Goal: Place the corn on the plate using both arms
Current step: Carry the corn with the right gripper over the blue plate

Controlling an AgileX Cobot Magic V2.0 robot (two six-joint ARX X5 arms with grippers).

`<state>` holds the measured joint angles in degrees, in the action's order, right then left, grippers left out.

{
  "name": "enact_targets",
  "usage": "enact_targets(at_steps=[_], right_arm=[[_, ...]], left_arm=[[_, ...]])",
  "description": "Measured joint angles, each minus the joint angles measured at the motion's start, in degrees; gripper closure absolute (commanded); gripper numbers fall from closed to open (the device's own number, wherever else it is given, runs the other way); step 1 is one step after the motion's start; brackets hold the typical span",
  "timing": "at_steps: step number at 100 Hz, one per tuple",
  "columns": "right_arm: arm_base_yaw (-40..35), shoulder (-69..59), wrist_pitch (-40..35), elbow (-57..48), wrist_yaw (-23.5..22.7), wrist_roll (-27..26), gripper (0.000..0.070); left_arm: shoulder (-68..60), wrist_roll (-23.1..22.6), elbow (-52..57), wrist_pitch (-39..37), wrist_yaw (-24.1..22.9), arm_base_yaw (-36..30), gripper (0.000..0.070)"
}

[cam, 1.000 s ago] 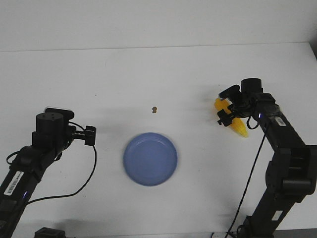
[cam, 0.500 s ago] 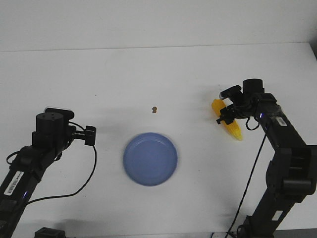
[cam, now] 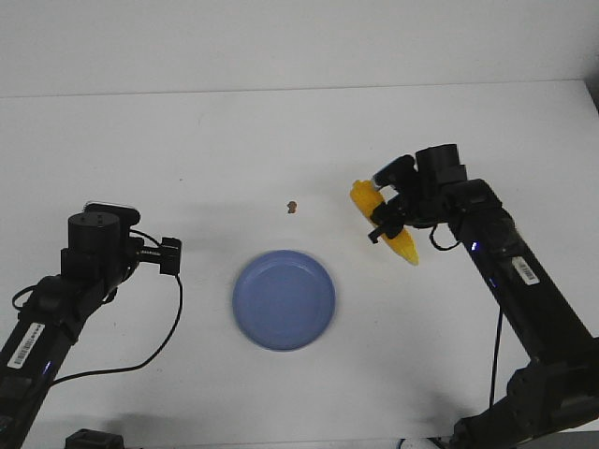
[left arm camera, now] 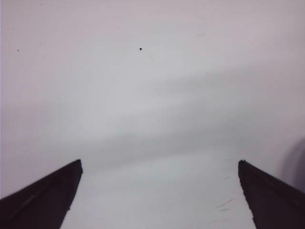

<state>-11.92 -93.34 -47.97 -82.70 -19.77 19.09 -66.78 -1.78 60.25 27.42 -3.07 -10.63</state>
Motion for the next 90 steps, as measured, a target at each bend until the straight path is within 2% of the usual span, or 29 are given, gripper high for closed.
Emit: enact_targets(at_steps=[19,33,47,57,81,90], right_arm=[[-10.08,-0.02,-0.24,0.00,0.17,-3.85,0.0610],[-16.63,-0.02,-0.13,0.00,0.74,-4.74,0.0610],[-21.44,-0.02,0.28,0.00,3.37,-5.53,0.0610],[-23.69,-0.24,0.66,0.00,4.90,-6.12,0.0610],[-26.38,-4.39,0.72,0.00,5.11,-6.67,0.0607],[-27.02,-6.62,0.68,0.02,5.38,-6.95,0.0577]], left_arm=[[0.00,0.00,0.00,0.00,0.00,0.00,0.0000],[0.00,0.00,0.00,0.00,0.02,0.00,0.0000],[0.00,0.00,0.00,-0.02,0.00,0.00,0.0000],[0.00,0.00,0.00,-0.02,0.00,0.00,0.0000],[0.00,0.00,0.00,0.02,0.00,0.00,0.0000],[0.00,0.07,0.00,0.04,0.00,0.00,0.0000]])
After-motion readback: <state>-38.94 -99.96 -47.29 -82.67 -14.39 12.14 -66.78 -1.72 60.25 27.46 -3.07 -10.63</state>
